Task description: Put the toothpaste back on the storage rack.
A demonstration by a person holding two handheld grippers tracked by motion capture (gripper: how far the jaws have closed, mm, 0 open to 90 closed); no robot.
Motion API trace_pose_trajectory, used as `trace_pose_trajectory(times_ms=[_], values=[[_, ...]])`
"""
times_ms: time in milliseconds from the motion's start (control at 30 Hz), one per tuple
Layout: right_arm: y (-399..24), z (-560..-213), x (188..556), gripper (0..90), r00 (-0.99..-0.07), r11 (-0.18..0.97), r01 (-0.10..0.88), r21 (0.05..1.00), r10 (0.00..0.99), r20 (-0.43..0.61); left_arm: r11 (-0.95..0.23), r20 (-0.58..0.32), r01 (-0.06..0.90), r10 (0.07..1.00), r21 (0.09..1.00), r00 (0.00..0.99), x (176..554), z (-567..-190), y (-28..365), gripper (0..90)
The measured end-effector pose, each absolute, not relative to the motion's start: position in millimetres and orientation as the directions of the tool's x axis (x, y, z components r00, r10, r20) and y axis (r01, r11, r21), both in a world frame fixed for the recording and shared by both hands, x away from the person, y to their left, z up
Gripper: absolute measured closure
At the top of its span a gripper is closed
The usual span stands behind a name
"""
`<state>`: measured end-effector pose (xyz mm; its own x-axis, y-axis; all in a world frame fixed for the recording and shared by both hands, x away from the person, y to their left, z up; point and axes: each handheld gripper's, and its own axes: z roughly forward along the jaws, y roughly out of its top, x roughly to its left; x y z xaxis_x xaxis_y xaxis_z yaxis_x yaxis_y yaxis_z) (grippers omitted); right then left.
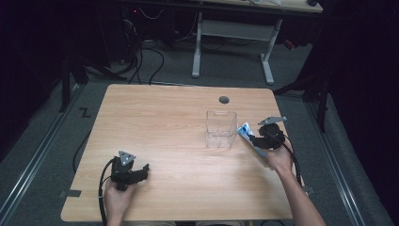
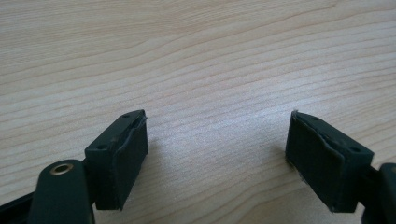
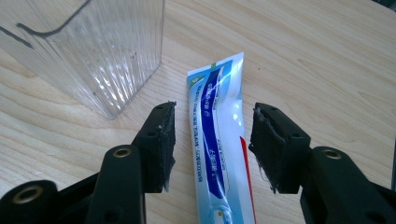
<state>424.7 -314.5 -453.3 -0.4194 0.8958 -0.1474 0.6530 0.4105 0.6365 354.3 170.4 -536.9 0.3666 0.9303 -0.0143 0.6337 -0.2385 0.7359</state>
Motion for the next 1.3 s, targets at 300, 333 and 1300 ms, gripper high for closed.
trace_pose_trajectory(times_ms=[300, 333, 1300], values=[[-310.3, -462.7, 437.9, 48.0, -0.43, 0.43, 0.675, 0.6, 0.89, -0.155, -0.24, -0.013, 0.634, 0.93, 0.735, 0.368, 354.2, -536.9, 170.3, 21.5], [-310.1, -463.4, 438.7, 48.0, -0.43, 0.43, 0.675, 0.6, 0.89, -0.154, -0.239, -0.014, 0.633, 0.93, 0.736, 0.367, 354.2, -537.0, 170.2, 21.5], [-304.6, -482.8, 461.6, 46.7, -0.422, 0.448, 0.731, 0.515, 0.889, -0.176, -0.237, -0.015, 0.633, 0.931, 0.737, 0.366, 354.1, -537.0, 170.0, 21.5]])
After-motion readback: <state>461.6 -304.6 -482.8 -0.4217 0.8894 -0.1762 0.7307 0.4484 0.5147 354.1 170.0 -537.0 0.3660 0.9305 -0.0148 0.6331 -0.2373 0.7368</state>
